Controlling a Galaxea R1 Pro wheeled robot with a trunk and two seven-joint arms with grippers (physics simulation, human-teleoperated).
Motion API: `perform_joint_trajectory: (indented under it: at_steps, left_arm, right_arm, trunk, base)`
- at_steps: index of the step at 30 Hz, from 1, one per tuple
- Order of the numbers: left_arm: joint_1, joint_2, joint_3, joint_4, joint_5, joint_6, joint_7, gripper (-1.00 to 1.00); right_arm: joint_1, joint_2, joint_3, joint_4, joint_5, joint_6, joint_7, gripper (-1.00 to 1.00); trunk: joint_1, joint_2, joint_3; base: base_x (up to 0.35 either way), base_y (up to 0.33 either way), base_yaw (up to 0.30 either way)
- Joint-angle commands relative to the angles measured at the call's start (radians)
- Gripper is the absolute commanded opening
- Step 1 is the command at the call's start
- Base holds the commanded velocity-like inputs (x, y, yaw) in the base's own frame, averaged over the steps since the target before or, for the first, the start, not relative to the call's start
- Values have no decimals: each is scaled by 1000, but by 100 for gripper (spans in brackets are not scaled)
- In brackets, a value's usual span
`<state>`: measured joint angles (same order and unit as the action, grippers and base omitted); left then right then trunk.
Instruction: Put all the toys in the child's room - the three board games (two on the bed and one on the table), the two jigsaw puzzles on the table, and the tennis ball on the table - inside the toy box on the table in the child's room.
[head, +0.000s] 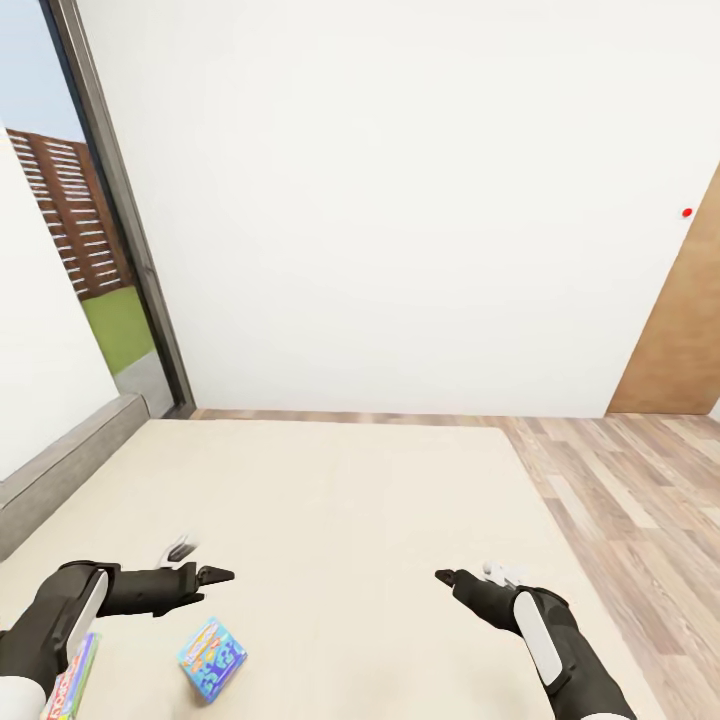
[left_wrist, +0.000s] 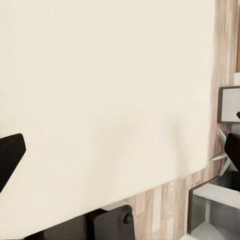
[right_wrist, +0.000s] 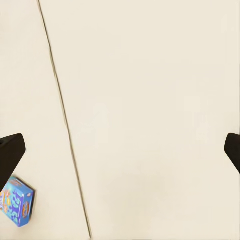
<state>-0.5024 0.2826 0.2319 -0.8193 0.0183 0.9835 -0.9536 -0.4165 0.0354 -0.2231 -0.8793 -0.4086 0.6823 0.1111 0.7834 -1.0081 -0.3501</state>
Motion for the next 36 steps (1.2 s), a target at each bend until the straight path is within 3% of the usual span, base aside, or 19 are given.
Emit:
perform_joint_trajectory:
  at_steps: [1, 17, 36]
  left_arm:
    - [-1, 0, 1, 0, 2, 7, -2, 100]
    - [-1, 0, 1, 0, 2, 7, -2, 100]
    - [-1, 0, 1, 0, 3, 7, -2, 100]
  right_arm:
    - [-1, 1, -5, -1, 4, 6, 5, 100]
    - [-1, 1, -5, -1, 4, 6, 5, 100]
    - [-1, 1, -5, -1, 4, -19, 5, 100]
  trunk:
    - [0, -1, -1]
    - [0, -1, -1]
    - [0, -1, -1]
  base:
    - [0, 194, 0]
    - [51, 115, 0]
    - [43, 13, 0]
